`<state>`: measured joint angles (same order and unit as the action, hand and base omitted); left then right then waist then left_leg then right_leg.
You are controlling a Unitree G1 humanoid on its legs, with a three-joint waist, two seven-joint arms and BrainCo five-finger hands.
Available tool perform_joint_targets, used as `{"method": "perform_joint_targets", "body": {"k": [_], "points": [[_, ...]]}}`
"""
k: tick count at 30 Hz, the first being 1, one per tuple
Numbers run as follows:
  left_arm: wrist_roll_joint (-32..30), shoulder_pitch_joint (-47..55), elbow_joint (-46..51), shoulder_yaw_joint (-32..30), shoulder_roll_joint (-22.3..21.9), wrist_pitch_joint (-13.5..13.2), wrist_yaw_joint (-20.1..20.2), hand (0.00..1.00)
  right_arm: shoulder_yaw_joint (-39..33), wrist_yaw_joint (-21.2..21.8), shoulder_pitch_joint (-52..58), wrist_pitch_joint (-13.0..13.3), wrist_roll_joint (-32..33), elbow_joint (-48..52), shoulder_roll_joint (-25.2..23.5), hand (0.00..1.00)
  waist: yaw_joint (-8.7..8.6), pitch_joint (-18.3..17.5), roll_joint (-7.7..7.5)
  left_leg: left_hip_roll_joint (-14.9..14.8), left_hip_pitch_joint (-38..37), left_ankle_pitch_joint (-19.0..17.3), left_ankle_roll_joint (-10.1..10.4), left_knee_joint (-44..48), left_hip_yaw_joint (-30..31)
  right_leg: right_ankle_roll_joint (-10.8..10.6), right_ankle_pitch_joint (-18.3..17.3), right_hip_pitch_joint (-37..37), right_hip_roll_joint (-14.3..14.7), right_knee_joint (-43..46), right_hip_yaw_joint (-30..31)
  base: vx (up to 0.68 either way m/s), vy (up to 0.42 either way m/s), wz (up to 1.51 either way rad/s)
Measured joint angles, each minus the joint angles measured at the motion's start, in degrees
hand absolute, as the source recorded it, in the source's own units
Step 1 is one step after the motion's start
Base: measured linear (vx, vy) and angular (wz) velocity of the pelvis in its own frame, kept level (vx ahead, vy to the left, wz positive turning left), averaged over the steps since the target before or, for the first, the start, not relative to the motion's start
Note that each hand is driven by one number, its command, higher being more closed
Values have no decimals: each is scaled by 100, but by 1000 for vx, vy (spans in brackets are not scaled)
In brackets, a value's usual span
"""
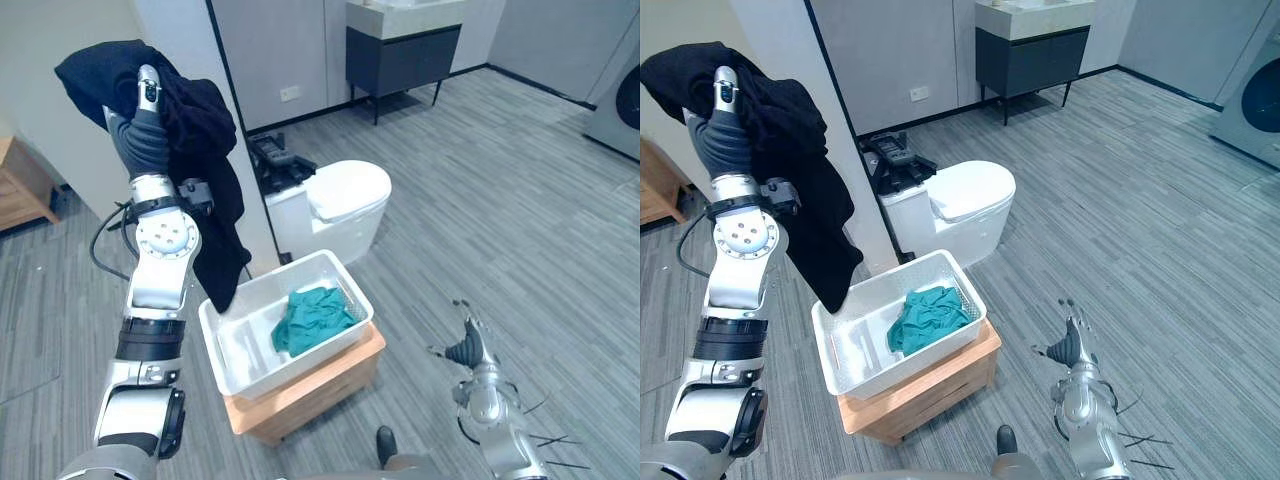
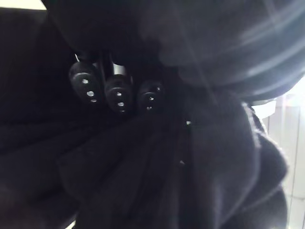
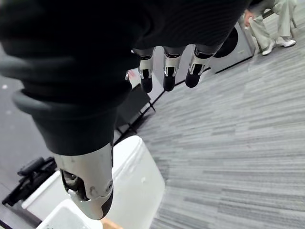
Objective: Tidy the bed and pick cloth on bed and put in laundry
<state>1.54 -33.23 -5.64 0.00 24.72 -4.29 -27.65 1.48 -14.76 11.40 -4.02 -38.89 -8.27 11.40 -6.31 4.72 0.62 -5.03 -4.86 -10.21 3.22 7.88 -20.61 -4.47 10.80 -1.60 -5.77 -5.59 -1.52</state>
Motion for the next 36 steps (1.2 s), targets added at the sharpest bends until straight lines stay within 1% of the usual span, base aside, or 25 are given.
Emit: {"method": "perform_joint_targets", "body": {"k": [1,3,4,5,7,11,15,20,23,25,28,30,32,36], "points": [[-5,17,-117,143,-75,67,22,100,92,4,52,10,6,0,-6,0,-83,5,-46,15,11,0,0,-2,-2,5,4,-37,-16,0,2,-33,13,-4],[-19,68,-132,239,-166,120,44,100,145,4,57,19,6,1,-41,0,-100,30,-89,24,13,1,-1,2,-25,25,22,-66,-20,0,30,-28,7,-6],[-142,202,-132,394,-330,151,141,100,151,8,101,27,6,4,-123,0,-132,47,-116,27,12,0,0,5,-47,29,25,-78,-19,0,49,-32,4,-7],[-197,269,-132,480,-391,157,166,100,152,8,135,30,6,10,-136,0,-143,48,-118,29,11,-2,-2,5,-49,29,25,-80,-20,0,51,-37,5,-6],[-270,494,-131,695,-558,157,279,100,152,11,187,34,6,11,-146,0,-212,56,-115,40,30,-10,-13,3,-65,29,25,-110,-29,0,68,-29,4,-6],[-380,876,-107,1006,-1084,164,449,100,144,4,185,33,4,11,-149,0,-237,169,-82,50,102,-44,-41,7,-121,37,31,-193,-34,0,134,-48,-4,-7],[-392,972,115,1152,-1274,164,551,100,152,-5,145,22,4,10,-149,0,-235,291,-7,47,96,-66,-34,-4,-128,38,27,-193,-33,0,137,-48,-12,-2],[-389,895,544,1163,-1261,141,539,100,181,-13,-21,23,7,8,-131,0,-227,289,-5,70,-2,-44,-65,-104,-108,37,27,-128,-44,0,111,-28,-4,3],[-389,498,542,1160,-1172,140,487,100,198,-13,-123,25,18,-1,-90,0,-218,287,-7,105,-65,-37,-63,-144,-3,37,27,-41,-82,0,4,-45,-5,18],[-389,17,542,1070,-926,133,340,100,369,-16,-284,30,31,-180,-28,0,-206,275,-22,117,-145,-36,-64,-158,3,36,27,28,-90,0,0,-67,-3,2],[-388,-501,543,1005,-764,71,113,100,545,-10,-318,39,32,-221,-11,0,-196,217,-34,128,-160,-34,-68,-177,2,37,27,35,-96,0,1,-48,-11,0],[-386,-719,543,874,-747,-20,-15,100,625,-7,-318,110,35,-223,-9,0,-206,157,-41,128,-166,-33,-69,-186,0,37,27,34,-94,0,0,-35,-18,-2],[-382,-803,543,836,-747,-36,-108,100,631,-7,-317,128,45,-250,-4,0,-218,84,-43,128,-175,-32,-70,-194,-3,37,27,34,-89,0,1,-31,-18,-3],[-367,-828,543,835,-747,-65,-153,100,641,3,-302,134,59,-484,10,0,-211,7,-112,132,-191,-31,-69,-192,-1,37,27,57,-92,0,-2,-52,-22,1]]}}
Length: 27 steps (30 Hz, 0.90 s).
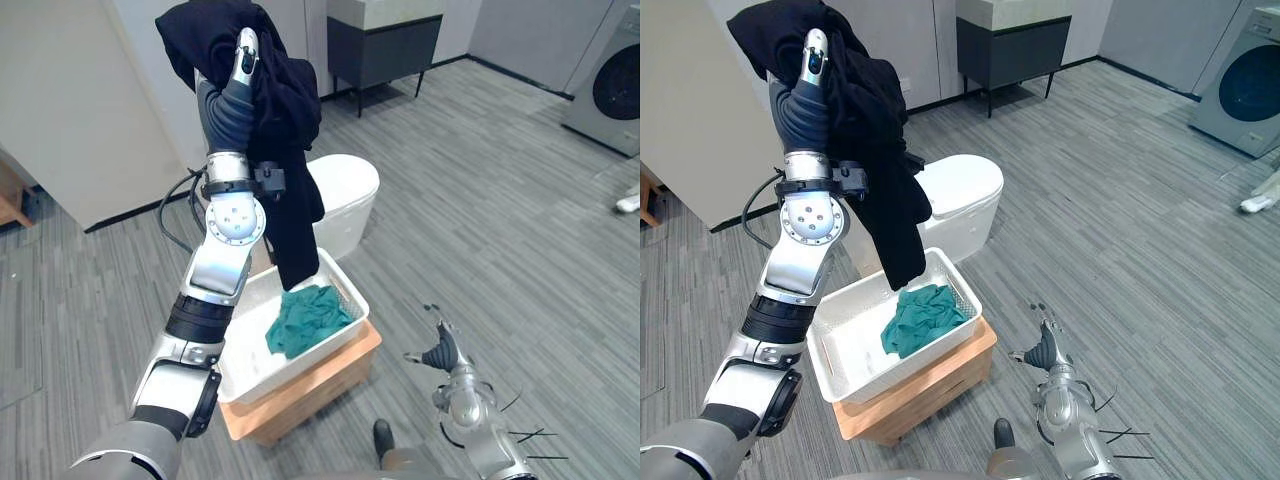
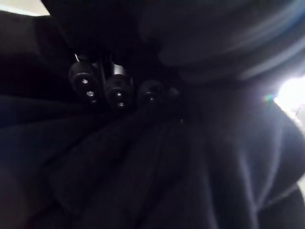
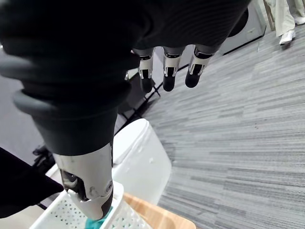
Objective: Tidy the bed and pick cloth on bed and put in laundry
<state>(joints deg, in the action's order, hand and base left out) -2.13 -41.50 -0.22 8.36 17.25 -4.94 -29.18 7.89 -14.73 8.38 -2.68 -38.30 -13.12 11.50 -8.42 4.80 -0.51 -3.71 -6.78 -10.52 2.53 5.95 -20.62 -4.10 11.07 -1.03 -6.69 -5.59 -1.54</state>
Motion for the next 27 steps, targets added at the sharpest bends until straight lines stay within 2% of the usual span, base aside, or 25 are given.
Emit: {"method": "perform_joint_targets", "body": {"k": [5,7,8,10,12,13,14,16,19,23,27], "points": [[-1,37,17,17,-51,0,6,100,14,3,4,3,4,-5,11,0,-11,-22,-35,6,-11,12,5,-23,22,22,-15,57,-3,-1,-18,-67,-23,2],[-2,225,179,50,-203,0,12,100,18,5,21,2,5,-6,12,0,-11,-24,-39,17,-38,55,8,-96,29,26,-18,63,-3,-1,-29,-63,-39,4],[-4,1184,451,250,-664,48,53,100,61,42,88,-4,2,-8,8,0,-9,-23,-41,58,-116,185,5,-313,21,28,-23,48,3,-1,-52,-75,-59,2],[-3,1433,450,268,-801,209,63,100,59,94,109,-13,1,-8,5,0,-7,-22,-42,79,-106,253,-12,-403,12,23,-21,-1,-2,-1,-59,-69,-49,1],[-4,1459,458,253,-803,213,60,100,48,106,114,-15,1,-7,-2,0,-2,9,-46,76,-100,269,1,-426,14,21,-20,-15,2,0,-62,-45,-29,0],[-6,1501,478,243,-811,169,60,100,25,105,99,-11,-1,-3,-11,0,-3,103,-102,75,-95,279,-11,-426,16,17,-17,-26,3,9,-59,-50,-28,0],[-25,1616,504,237,-820,66,59,100,-83,100,32,-11,-2,0,-59,0,-6,260,-44,76,-72,305,-43,-353,13,-1,-3,-44,-9,65,-45,-89,-22,-1],[-84,1921,501,196,-911,102,73,100,-167,78,14,-57,-3,2,-108,0,-5,424,-82,105,246,304,-47,-267,13,-74,61,-323,-50,79,-13,-131,-28,0],[-101,2273,102,63,-936,369,65,100,-170,-6,-15,-218,-4,25,-163,0,-9,992,-157,146,553,317,-41,-282,-29,-114,62,-658,-121,90,46,-119,-28,1],[-338,2220,-505,-52,-925,612,13,100,-262,-142,-96,-261,1,25,-246,0,-22,1489,-164,140,891,442,8,-235,-174,-177,143,-1094,-131,154,162,-32,-18,-11],[-549,1854,-812,-158,-855,688,-118,100,-271,-284,-248,-258,11,34,-358,0,-13,1762,-202,78,1279,372,-94,64,-227,-191,272,-1368,-125,152,209,21,16,-6]]}}
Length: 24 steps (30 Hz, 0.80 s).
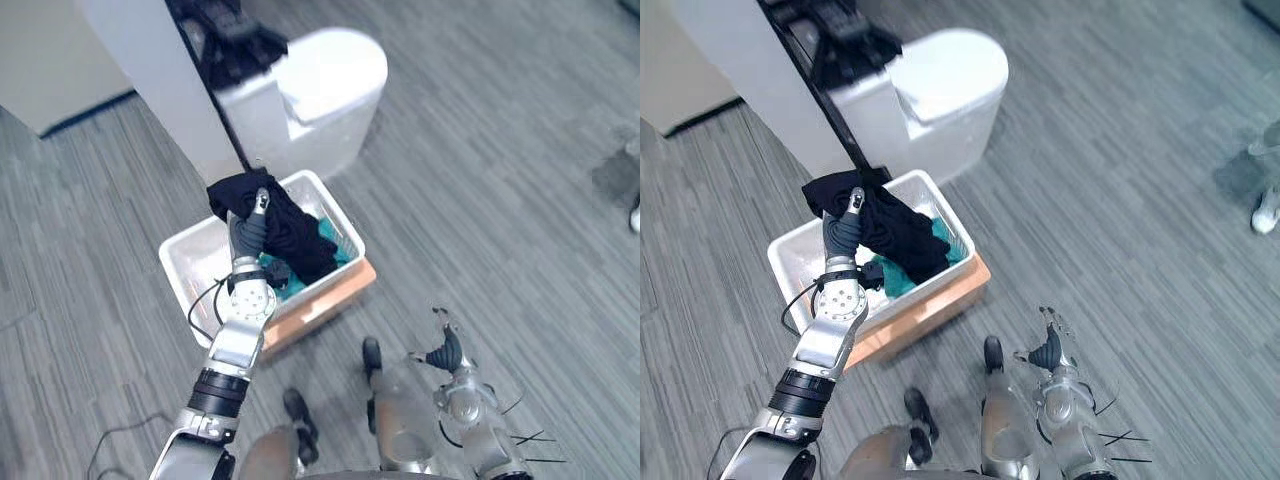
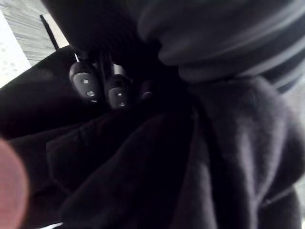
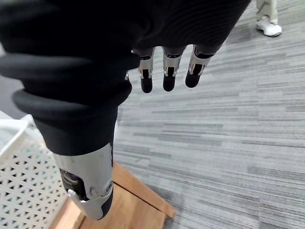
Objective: Tidy the bed and pick cloth on bed and put in laundry
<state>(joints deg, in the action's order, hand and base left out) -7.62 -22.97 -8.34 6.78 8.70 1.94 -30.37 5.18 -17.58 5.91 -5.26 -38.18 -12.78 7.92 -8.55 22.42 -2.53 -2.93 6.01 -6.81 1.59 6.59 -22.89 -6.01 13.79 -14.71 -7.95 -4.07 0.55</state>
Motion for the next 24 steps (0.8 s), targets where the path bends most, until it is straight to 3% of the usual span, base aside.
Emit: {"method": "perform_joint_targets", "body": {"k": [4,5,12,18,21,24], "points": [[-209,-336,-465,-336,234,12,-216,100,38,-123,-54,16,122,-59,-138,0,7,48,0,-98,347,-89,-43,223,-79,-197,229,-321,72,-7,235,40,32,-15],[-212,-419,-711,-419,263,14,-251,0,37,-132,-61,18,160,-191,-145,0,11,53,5,-119,388,-90,-46,247,-73,-186,310,-352,91,-7,254,44,32,0],[-212,-410,-1099,-509,324,60,-333,0,48,-138,-107,26,217,-454,-187,0,152,154,16,-118,533,-188,-119,450,4,-188,354,-358,35,-6,251,5,22,6],[-205,536,-1040,-526,134,71,-211,0,46,-110,-200,19,342,-582,-175,0,178,221,68,-226,221,-251,-85,437,38,-92,516,-47,153,-28,254,-10,1,0],[-206,1179,-668,-530,0,49,-63,0,38,-76,-156,17,347,-664,-159,0,290,205,96,-298,-145,-321,-64,366,46,-83,507,352,226,-156,245,5,-3,2],[-200,1838,-430,-733,-128,0,198,0,19,136,-163,7,342,-934,-64,0,387,-3,200,-326,-400,-225,82,226,105,152,218,603,273,-154,64,82,-47,17]]}}
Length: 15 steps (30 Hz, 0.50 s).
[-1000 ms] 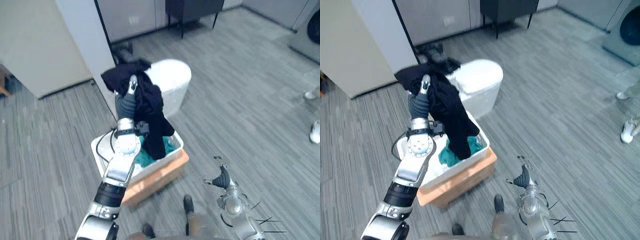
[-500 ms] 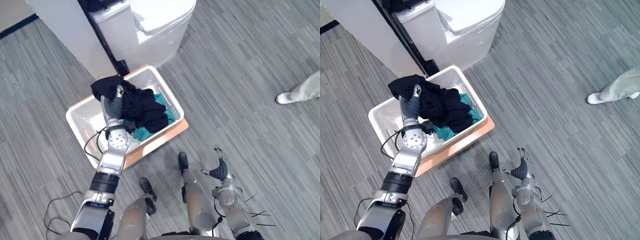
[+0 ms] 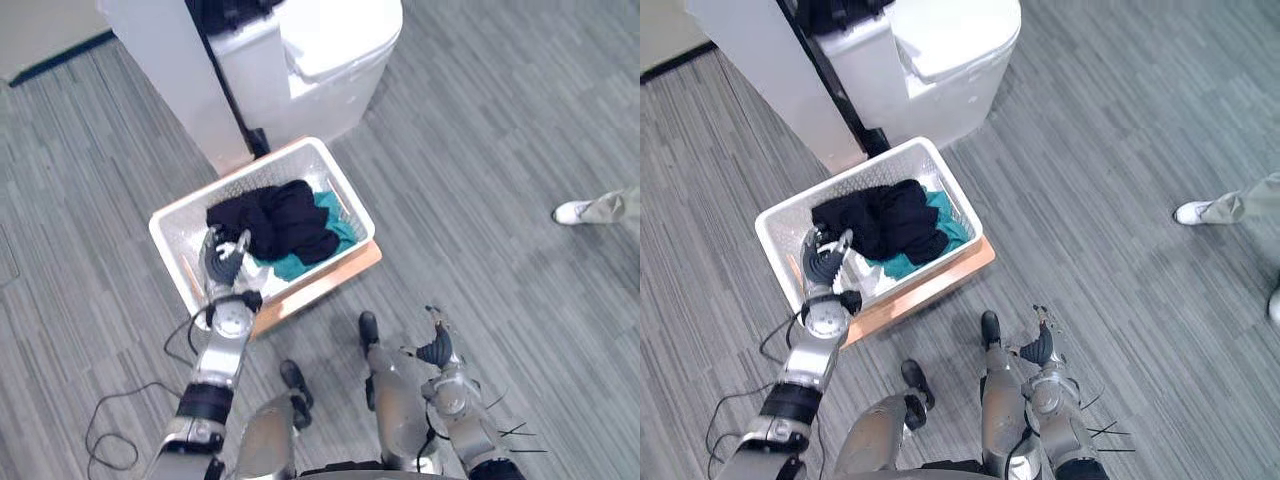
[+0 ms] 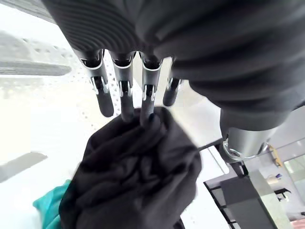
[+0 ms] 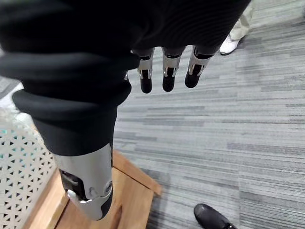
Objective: Tidy the bed and pick cloth on bed and put in laundry
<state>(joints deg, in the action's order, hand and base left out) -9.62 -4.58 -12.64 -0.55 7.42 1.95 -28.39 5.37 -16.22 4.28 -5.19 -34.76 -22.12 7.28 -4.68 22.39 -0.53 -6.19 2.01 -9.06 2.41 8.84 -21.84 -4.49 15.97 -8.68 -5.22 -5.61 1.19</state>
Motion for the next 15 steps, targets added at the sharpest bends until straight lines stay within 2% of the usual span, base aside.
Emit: {"method": "perform_joint_targets", "body": {"k": [2,5,9,11,15], "points": [[1,402,0,-24,-9,1,168,0,-47,103,-1,-16,-1,-186,16,0,95,-263,117,15,-172,85,71,-105,70,53,-351,180,-10,2,-138,89,-85,12],[3,727,0,-32,-66,-4,433,0,-120,253,0,-18,-1,-222,47,0,92,-508,289,-28,-427,156,177,-301,177,48,-457,408,47,6,-308,33,-59,24],[313,1056,-180,-261,-269,-52,612,0,-306,324,58,-39,15,-665,46,0,129,-898,242,-39,-505,192,217,-423,305,83,-595,554,49,38,-478,-40,-25,21],[624,1205,-556,-388,-392,-82,770,0,-434,399,126,-63,50,-902,32,0,221,-1009,200,-10,-621,265,217,-559,380,52,-667,659,35,31,-573,-6,-15,24],[1025,1689,-1959,-719,-662,-52,1111,0,-655,434,182,-155,260,-1567,-223,0,344,-1259,94,50,-881,448,243,-1000,465,23,-751,848,-6,-1,-793,4,3,27]]}}
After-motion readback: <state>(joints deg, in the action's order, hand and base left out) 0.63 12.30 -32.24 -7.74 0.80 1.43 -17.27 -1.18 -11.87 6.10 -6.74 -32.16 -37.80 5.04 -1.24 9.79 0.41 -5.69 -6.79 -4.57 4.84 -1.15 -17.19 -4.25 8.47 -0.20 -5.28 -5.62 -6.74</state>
